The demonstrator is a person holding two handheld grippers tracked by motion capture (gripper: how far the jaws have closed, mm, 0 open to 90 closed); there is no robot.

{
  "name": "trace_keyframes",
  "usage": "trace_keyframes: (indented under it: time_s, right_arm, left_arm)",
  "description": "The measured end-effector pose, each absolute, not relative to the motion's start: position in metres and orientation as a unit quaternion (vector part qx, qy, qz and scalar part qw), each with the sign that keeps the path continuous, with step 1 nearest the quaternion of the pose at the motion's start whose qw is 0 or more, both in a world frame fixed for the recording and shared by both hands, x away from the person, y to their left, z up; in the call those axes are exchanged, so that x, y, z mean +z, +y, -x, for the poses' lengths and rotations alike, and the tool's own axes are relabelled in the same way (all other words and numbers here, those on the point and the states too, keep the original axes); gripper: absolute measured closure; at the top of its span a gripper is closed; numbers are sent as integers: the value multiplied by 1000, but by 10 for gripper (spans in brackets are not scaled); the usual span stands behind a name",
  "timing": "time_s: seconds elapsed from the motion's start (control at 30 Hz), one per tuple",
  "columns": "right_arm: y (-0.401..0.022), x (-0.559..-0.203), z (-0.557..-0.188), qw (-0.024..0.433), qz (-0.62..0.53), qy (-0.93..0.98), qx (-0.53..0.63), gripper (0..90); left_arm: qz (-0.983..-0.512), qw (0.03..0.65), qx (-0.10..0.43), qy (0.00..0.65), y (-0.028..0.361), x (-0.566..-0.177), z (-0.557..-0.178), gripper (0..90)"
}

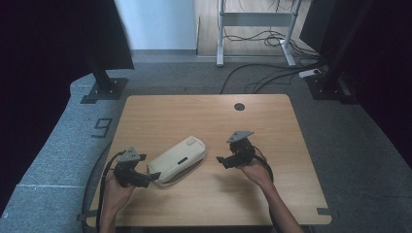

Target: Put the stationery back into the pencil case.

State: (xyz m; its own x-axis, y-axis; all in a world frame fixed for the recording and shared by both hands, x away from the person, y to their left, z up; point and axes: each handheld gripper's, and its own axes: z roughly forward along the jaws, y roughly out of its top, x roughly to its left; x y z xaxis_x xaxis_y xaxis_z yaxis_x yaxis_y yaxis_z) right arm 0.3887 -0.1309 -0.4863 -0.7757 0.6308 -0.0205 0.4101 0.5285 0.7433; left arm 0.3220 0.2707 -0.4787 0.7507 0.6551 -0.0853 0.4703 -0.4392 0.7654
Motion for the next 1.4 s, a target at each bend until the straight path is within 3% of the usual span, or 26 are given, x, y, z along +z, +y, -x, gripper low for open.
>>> trace_keyframes:
  time_s: [0.77, 1.4]
  right_arm:
    - [-189, -487, -357, 171, -333, 845, 381, 3]
    - [-227, -514, -331, 186, -379, 822, 381, 0]
  left_arm:
    - [-837, 396, 127, 354, 298, -482, -316, 0]
    - [-842, 348, 136, 388, 315, -524, -318, 0]
